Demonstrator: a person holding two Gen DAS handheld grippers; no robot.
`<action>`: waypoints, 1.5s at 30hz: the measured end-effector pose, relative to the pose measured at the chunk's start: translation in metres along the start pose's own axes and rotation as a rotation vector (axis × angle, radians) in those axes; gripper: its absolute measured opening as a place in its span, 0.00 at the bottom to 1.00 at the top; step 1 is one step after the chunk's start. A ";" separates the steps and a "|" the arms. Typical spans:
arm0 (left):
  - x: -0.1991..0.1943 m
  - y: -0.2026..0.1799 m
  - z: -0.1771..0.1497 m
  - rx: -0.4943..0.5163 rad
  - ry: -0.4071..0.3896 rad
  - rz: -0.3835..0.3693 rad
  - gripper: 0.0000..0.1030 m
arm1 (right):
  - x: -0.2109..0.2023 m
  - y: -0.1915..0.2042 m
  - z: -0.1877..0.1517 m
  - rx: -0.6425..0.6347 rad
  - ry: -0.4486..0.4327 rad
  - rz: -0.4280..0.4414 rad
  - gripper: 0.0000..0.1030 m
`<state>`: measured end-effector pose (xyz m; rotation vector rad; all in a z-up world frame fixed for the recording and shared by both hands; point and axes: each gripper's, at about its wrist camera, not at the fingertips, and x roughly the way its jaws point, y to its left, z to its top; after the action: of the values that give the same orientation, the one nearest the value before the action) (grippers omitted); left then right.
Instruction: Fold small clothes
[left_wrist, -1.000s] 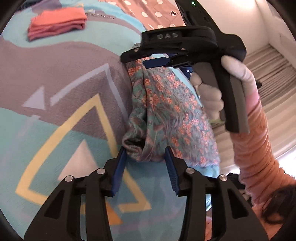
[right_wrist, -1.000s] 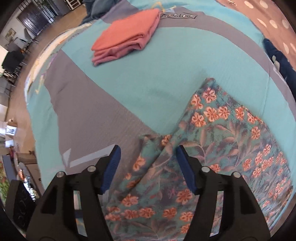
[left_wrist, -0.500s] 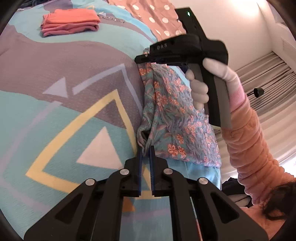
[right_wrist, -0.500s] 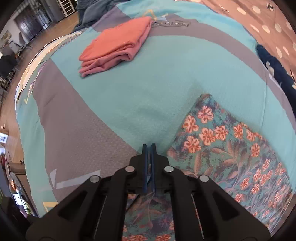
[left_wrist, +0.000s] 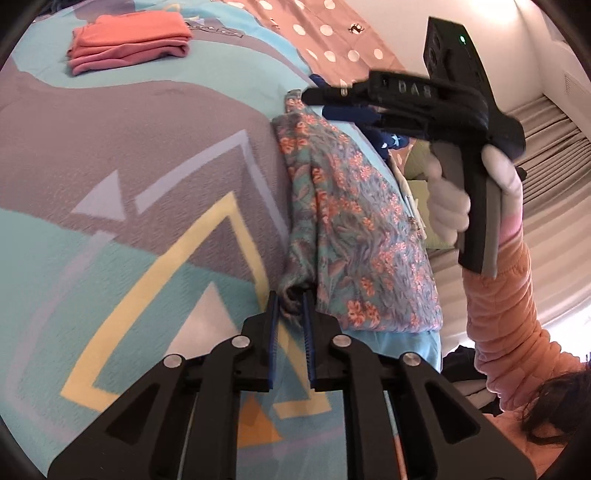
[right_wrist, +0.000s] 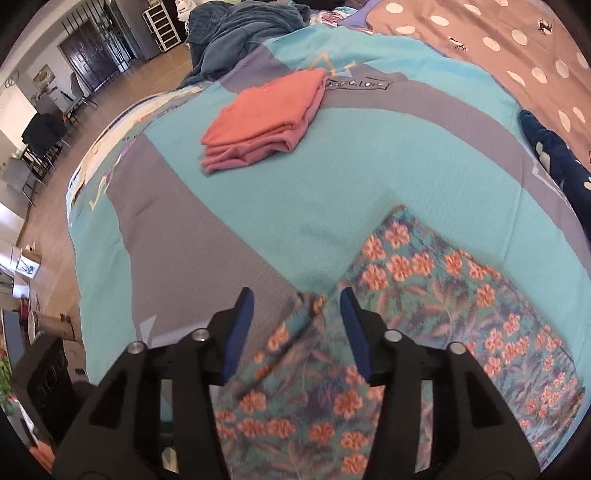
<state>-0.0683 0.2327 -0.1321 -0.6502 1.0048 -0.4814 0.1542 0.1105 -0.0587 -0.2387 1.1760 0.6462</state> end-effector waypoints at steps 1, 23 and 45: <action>0.000 0.001 0.001 -0.005 0.001 -0.004 0.12 | -0.001 0.000 -0.006 -0.003 0.008 0.007 0.49; -0.043 -0.017 0.040 0.151 -0.173 0.221 0.06 | -0.113 -0.226 -0.191 0.646 -0.285 -0.203 0.54; 0.134 -0.060 0.204 0.257 -0.052 0.356 0.00 | -0.106 -0.378 -0.268 0.862 -0.379 -0.043 0.03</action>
<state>0.1690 0.1593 -0.0956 -0.2443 0.9643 -0.2715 0.1422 -0.3606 -0.1228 0.5647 0.9805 0.0939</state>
